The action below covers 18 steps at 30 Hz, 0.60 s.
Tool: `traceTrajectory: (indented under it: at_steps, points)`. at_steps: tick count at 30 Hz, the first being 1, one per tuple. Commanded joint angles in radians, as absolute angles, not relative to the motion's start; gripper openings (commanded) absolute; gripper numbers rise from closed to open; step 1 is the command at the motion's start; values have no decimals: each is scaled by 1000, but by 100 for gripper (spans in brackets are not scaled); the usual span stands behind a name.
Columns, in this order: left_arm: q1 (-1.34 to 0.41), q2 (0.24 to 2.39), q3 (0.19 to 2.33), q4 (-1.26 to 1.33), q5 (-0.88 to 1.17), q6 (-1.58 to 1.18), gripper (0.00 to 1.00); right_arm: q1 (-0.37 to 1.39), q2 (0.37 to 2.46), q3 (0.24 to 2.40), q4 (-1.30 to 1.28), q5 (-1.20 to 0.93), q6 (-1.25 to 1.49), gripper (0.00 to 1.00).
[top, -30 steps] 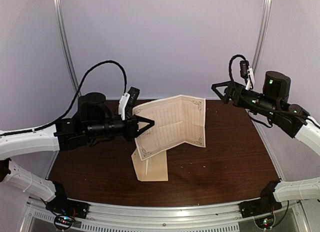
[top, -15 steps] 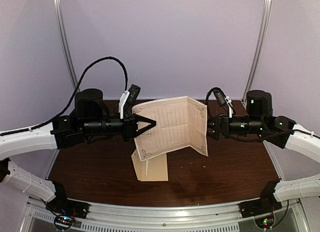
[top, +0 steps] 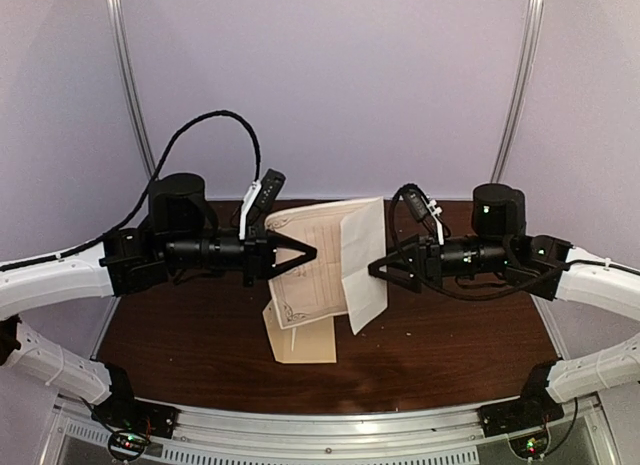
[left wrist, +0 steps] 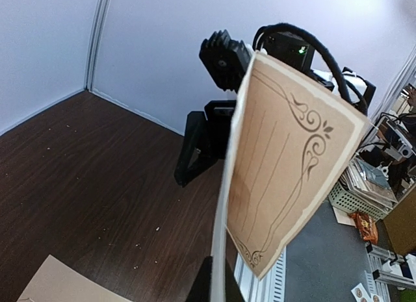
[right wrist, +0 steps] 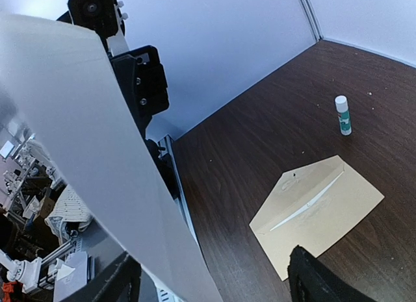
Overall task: Place the letter into the envelope and seal it
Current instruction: Fold the letter.
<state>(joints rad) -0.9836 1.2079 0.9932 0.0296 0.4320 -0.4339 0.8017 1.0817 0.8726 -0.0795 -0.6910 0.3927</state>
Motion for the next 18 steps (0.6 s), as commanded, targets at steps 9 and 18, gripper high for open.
traceTrajectory:
  at_steps: [9, 18]
  points:
    - [-985, 1223, 1018, 68, 482, -416, 0, 817, 1082, 876, 103, -796, 432, 32]
    - [-985, 1205, 1000, 71, 411, -431, 19, 818, 1055, 855, 119, -771, 442, 0]
